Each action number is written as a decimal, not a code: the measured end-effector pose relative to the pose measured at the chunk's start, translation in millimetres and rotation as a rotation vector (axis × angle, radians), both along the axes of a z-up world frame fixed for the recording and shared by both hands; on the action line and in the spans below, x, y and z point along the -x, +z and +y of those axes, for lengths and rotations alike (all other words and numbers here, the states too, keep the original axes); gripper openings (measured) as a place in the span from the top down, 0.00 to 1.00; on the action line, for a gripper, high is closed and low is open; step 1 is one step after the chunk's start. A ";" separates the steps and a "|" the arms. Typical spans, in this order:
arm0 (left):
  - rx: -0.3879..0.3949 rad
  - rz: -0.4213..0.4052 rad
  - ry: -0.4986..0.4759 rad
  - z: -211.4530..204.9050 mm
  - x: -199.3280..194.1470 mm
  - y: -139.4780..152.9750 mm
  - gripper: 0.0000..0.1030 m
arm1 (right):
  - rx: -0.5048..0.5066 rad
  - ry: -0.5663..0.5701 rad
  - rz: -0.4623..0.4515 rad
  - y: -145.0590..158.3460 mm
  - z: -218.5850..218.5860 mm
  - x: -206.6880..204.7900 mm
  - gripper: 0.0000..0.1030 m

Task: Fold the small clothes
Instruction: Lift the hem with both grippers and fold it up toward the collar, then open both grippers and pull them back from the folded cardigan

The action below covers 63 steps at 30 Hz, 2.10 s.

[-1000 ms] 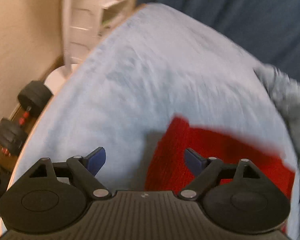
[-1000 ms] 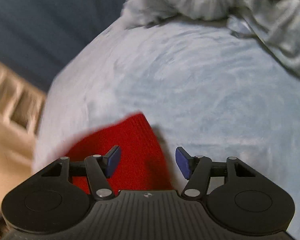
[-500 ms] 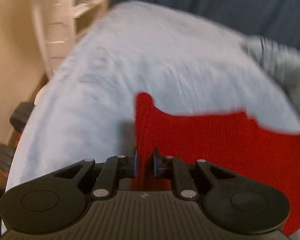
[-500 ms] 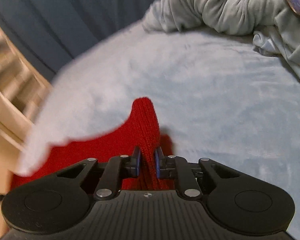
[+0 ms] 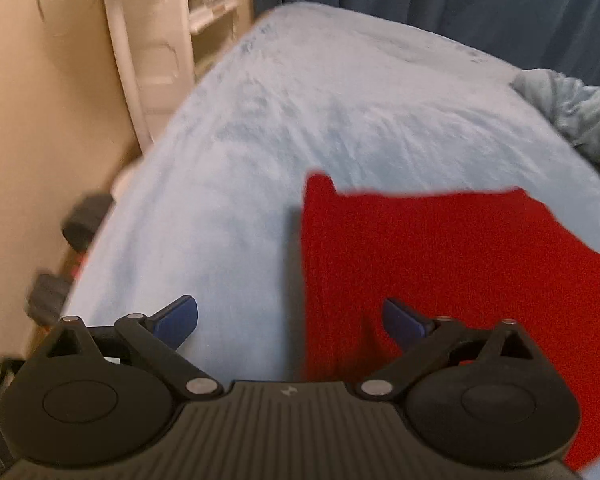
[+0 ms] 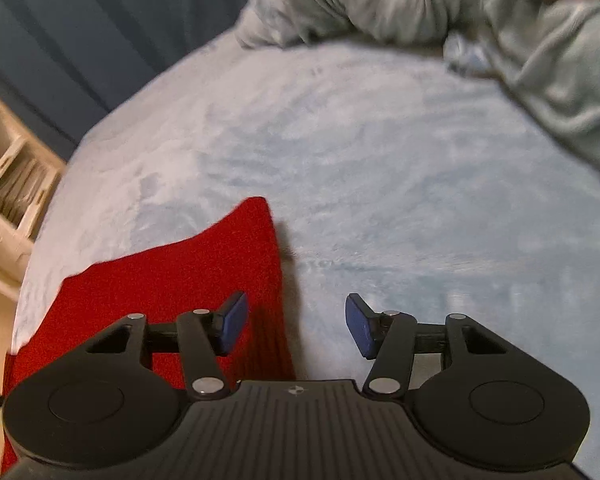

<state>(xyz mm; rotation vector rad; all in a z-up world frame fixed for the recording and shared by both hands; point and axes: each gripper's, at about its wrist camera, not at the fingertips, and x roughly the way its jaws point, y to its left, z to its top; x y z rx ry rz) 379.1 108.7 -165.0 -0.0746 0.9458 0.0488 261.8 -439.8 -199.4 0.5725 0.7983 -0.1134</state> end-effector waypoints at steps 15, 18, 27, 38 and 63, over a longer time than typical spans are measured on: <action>0.020 0.100 0.015 39.6 68.6 -19.3 0.00 | -0.083 -0.040 0.173 -36.5 -1.9 85.7 0.37; 0.047 0.097 0.033 45.4 85.0 -3.5 0.00 | -0.042 -0.064 0.170 -13.7 -1.1 106.1 0.37; 0.050 -0.057 -0.056 -3.6 185.1 74.7 0.00 | 0.053 0.159 -0.051 84.6 76.1 188.9 0.32; 0.009 -0.072 -0.080 -65.6 271.7 94.2 0.00 | 0.101 0.277 -0.114 118.7 148.5 263.6 0.29; -0.004 -0.022 -0.051 -65.8 287.6 83.6 0.00 | 0.068 0.265 -0.087 100.6 158.8 274.1 0.28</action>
